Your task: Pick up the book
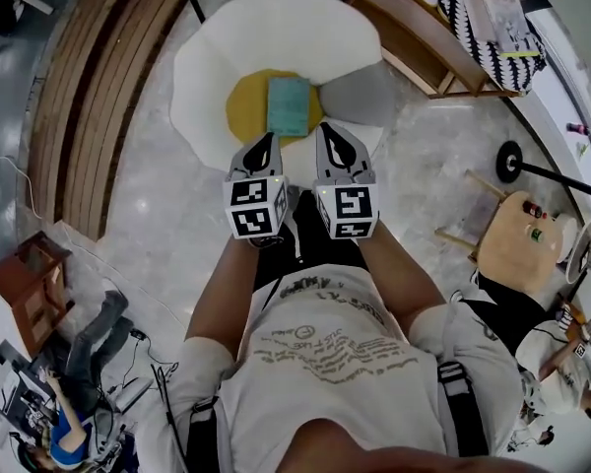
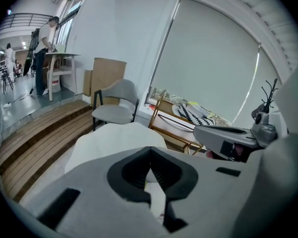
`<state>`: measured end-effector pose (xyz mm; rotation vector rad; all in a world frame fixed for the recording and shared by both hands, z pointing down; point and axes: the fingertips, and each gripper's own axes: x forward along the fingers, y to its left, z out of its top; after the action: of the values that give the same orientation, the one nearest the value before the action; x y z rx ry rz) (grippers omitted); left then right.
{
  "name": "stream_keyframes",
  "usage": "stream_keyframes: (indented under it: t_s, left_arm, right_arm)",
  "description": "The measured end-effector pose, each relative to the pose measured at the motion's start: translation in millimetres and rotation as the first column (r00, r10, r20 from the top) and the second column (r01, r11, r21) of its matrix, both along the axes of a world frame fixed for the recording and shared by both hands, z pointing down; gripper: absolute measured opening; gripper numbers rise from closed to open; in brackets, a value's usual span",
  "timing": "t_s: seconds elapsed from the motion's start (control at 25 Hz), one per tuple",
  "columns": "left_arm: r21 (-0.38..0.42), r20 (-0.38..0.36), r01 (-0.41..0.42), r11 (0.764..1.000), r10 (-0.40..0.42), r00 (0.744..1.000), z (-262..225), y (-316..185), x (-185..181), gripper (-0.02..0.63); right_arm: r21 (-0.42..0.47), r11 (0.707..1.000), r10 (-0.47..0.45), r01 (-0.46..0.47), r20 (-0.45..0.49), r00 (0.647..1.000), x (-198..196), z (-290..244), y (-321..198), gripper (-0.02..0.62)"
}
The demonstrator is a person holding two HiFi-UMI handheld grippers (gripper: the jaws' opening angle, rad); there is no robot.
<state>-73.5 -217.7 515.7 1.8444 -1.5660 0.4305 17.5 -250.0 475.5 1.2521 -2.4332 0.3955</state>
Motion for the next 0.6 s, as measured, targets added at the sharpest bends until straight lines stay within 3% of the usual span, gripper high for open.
stream_keyframes:
  t_s: [0.2,0.36,0.6]
  left_arm:
    - [-0.033,-0.027,0.048,0.998,-0.049,0.998,61,-7,-10,0.02]
    - [-0.049,-0.041,0.039,0.998,-0.041,0.998,119,-12,-21,0.02]
    - [-0.192,-0.08,-0.015,0.981,0.0,0.997,214,-1,-14,0.02]
  right_arm:
    - [-0.079,0.997,-0.026,0.024,-0.03,0.999,-7,67,-9,0.025]
    - [-0.147,0.989,-0.031,0.019,-0.078,0.996,-8,135,-12,0.025]
    - [-0.271,0.963,-0.03,-0.003,-0.117,0.993,4,224,-3,0.025]
